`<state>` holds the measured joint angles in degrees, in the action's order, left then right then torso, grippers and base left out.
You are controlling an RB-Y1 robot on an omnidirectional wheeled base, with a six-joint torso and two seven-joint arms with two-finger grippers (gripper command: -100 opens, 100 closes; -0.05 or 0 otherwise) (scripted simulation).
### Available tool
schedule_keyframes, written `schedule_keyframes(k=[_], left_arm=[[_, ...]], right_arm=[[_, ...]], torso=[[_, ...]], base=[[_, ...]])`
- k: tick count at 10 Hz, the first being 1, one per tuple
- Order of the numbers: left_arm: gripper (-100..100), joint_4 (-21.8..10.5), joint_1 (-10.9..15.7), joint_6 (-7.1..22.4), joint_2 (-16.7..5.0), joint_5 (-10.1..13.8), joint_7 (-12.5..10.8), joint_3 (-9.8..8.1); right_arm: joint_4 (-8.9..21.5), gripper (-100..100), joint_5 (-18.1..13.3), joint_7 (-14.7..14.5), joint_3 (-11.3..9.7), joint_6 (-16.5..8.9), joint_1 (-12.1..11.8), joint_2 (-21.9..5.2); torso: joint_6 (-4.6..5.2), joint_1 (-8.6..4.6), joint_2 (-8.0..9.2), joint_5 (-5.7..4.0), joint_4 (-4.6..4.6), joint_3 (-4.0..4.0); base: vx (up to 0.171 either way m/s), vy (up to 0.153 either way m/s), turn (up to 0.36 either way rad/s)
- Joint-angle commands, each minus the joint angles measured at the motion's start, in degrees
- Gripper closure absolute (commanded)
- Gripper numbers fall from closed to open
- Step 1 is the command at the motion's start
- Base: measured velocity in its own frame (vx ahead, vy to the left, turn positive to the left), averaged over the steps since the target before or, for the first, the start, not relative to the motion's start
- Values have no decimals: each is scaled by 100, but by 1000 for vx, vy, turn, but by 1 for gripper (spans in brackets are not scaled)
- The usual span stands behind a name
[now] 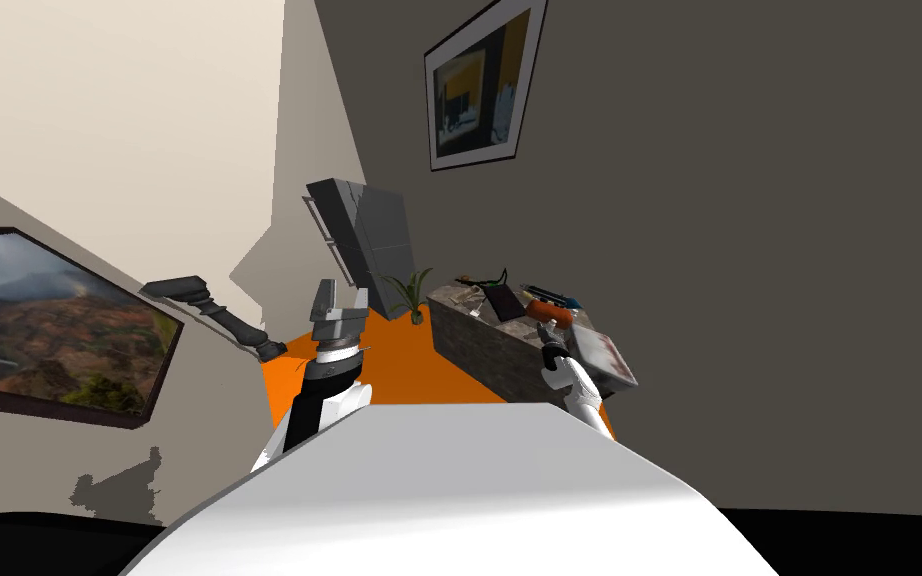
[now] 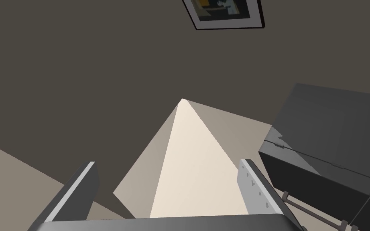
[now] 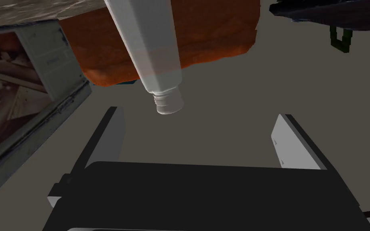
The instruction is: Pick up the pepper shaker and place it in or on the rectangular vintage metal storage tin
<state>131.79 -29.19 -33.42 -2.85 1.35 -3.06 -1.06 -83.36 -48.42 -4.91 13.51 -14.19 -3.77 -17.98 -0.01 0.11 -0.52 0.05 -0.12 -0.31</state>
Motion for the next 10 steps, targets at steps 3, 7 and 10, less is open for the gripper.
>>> schedule_keyframes(k=[3,7,10], left_arm=[[0,0,0,0,0,0,0,0],[0,0,1,0,0,0,0,0],[0,0,0,0,0,0,0,0]], right_arm=[[450,-100,-559,7,137,-220,60,-161],[823,-100,-1042,3,234,-460,126,-341],[1079,-100,-1383,-1,300,-630,191,-505]], torso=[[0,2,-2,1,0,-1],[0,-9,19,-2,4,11],[0,-4,7,0,2,4]], base=[[93,51,-12],[60,31,-7],[80,45,-6]])
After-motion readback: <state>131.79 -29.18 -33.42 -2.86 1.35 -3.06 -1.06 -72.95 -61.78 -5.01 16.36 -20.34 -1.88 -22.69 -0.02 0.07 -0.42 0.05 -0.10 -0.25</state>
